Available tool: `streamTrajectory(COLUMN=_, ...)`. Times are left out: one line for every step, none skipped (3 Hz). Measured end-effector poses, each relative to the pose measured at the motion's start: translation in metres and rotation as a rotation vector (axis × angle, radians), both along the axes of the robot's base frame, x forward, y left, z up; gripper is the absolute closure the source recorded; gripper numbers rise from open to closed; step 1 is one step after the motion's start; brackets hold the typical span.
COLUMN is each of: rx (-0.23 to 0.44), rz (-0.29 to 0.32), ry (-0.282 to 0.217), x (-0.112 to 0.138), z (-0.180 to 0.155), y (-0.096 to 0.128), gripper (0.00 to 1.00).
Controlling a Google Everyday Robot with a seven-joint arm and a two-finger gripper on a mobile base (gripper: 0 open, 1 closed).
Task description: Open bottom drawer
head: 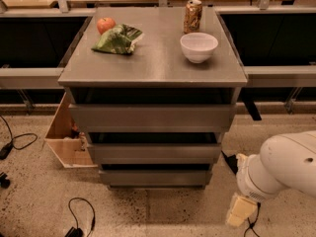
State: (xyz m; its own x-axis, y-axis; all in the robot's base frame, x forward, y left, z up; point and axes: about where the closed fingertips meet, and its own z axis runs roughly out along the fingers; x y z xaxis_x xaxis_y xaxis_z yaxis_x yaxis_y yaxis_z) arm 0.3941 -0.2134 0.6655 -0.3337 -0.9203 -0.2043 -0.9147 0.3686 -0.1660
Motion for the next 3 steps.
streamTrajectory(rx=0.0, rz=0.0, ry=0.0, x=0.0, z=0.001, y=0.0, gripper=0.0)
streamTrajectory(rx=-0.004, rz=-0.01, ry=-0.009, x=0.016, z=-0.036, y=-0.002, gripper=0.0)
streamTrajectory(rx=-0.023, rz=-0.016, ry=-0.009, x=0.049, z=-0.129, y=0.004, gripper=0.0)
